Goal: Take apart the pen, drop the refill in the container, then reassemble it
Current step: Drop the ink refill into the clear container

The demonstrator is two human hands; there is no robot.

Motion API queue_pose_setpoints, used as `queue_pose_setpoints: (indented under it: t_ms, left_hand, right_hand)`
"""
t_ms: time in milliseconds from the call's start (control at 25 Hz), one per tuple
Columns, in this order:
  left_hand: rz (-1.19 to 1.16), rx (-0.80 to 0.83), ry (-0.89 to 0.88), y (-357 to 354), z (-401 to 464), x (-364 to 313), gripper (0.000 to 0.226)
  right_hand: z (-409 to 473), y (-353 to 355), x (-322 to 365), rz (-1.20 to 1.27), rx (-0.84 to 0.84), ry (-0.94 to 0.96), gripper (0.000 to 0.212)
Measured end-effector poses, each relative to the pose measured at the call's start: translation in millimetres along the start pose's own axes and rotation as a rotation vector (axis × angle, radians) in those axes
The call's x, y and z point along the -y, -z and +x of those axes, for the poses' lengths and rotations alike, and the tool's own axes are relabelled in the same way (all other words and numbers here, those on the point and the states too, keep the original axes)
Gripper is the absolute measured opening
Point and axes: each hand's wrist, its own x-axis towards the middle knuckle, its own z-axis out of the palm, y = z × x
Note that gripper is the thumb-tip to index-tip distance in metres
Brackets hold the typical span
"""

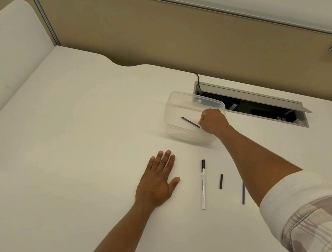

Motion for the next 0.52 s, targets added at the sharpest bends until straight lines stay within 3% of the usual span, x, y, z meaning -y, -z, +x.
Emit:
queue_pose_setpoints:
  t_ms: [120,520]
  left_hand:
    - [0.003,-0.006,-0.005,0.2,-1.2,-0.9,0.069]
    - [0.021,0.003,-0.018,0.9,-3.0,-0.5,0.069]
  right_hand:
    - [-13.1,7.4,-4.5,0.084,-0.032,0.056,0.010]
    - [-65.6,29.6,-12.0,0.223,-0.134,0.112,0.014]
